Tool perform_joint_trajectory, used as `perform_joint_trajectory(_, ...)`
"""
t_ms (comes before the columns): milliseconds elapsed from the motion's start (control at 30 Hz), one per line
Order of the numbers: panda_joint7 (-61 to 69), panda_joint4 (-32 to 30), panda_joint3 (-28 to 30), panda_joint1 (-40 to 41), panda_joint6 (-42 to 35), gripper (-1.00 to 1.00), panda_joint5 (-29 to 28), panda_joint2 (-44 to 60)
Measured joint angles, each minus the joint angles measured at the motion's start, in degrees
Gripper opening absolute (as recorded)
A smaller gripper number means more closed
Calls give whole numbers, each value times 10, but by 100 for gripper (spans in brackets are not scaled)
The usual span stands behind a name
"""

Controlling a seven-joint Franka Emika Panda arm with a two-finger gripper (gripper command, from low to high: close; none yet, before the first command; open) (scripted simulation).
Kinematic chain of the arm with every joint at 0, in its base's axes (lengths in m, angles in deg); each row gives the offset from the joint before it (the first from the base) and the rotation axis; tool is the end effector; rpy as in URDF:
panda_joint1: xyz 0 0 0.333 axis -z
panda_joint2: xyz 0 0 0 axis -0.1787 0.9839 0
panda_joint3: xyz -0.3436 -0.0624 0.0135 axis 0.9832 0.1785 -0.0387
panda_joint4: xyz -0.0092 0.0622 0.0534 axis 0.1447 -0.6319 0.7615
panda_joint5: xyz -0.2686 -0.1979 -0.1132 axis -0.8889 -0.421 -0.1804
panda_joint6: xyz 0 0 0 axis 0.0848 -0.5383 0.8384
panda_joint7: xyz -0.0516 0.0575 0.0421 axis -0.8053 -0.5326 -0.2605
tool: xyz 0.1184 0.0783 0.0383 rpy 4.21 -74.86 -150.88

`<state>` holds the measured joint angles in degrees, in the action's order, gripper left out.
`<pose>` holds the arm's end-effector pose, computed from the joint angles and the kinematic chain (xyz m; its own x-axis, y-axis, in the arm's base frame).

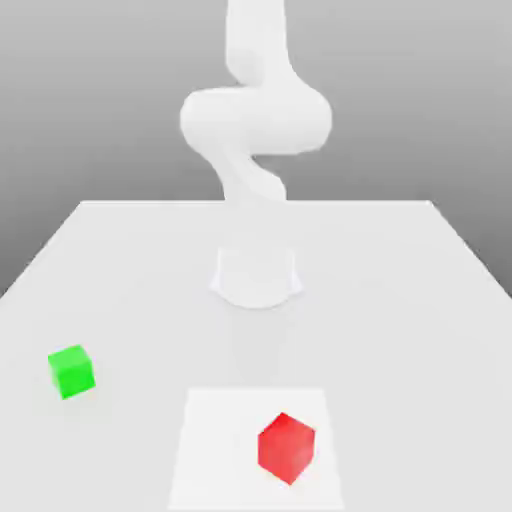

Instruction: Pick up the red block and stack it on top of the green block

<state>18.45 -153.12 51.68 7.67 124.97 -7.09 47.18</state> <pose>0.3447 -0.0007 0.6642 0.5822 -0.6584 0.4770 -0.4767 -0.7517 -0.4558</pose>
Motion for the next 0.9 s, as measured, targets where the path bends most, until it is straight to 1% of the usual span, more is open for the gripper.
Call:
perform_joint_trajectory(233, 152, -50, 48, -64, 69, 0, 26, 150)
perform_joint_trajectory(433, 280, -92, 70, -101, 126, 0, 49, 275)
perform_joint_trajectory(600, 375, -127, 71, -116, 175, 0, 53, 378)
perform_joint_trajectory(733, 432, -155, 68, -117, 215, 0, 29, 457)
perform_joint_trajectory(800, 448, -156, 63, -113, 244, 0, 32, 497)
perform_joint_trajectory(900, 467, -149, 45, -100, 295, 0, 53, 559)
